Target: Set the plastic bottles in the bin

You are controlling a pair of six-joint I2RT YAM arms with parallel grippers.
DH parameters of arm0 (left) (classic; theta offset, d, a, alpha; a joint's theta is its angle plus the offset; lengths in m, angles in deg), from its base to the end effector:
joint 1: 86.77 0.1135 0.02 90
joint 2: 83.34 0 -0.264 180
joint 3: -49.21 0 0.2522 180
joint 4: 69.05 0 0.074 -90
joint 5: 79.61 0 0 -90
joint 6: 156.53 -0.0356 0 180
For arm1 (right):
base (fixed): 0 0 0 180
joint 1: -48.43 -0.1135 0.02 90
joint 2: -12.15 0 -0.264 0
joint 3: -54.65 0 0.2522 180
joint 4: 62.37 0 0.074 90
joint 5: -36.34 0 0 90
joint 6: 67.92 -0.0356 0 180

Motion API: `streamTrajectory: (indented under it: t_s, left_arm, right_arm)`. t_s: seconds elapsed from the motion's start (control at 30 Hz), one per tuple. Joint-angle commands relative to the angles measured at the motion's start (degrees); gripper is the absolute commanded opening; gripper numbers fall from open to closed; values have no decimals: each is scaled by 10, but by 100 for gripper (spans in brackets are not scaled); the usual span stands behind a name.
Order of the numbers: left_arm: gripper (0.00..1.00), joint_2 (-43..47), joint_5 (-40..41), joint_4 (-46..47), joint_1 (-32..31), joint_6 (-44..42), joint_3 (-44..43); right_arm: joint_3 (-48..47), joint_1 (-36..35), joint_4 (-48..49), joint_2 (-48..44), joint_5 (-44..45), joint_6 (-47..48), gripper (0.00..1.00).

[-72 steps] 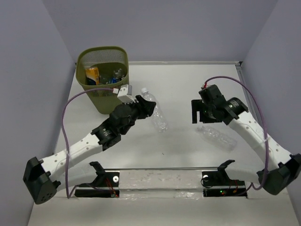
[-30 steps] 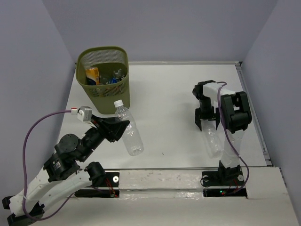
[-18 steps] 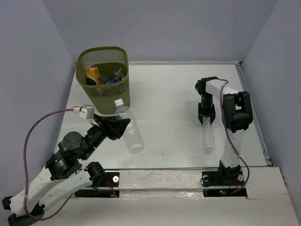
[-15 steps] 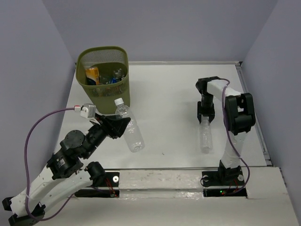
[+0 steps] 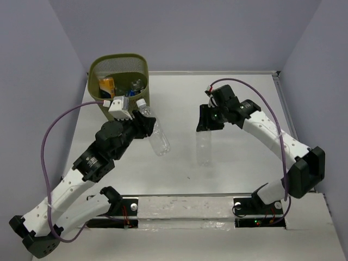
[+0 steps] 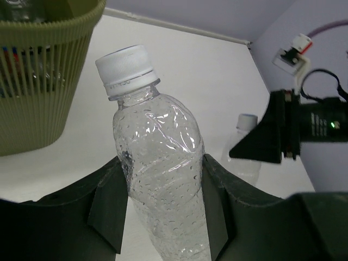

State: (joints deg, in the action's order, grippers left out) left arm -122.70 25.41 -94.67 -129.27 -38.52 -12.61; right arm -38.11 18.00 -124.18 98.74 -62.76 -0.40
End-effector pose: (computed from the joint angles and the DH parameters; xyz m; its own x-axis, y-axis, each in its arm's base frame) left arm 0.1221 -0.0994 0.3713 -0.2527 -0.3836 -0.8882 0.3886 0.8005 -0.4563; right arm 0.2702 0.1652 0.3140 -0.8784 -0.0781 -0.4716 -0.2611 0.9048 0.3364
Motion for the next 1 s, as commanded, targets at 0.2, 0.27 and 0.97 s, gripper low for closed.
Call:
streamTrajectory:
  t_s: [0.2, 0.27, 0.97]
  left_arm:
    - [25, -180, 159, 73, 123, -64, -259]
    - [25, -218, 161, 80, 183, -66, -284]
    - [99, -400, 192, 119, 310, -80, -438]
  right_arm:
    - [111, -35, 225, -199, -78, -38, 11]
    - [118, -35, 240, -227, -84, -35, 11]
    - [-78, -78, 389, -110, -135, -49, 9]
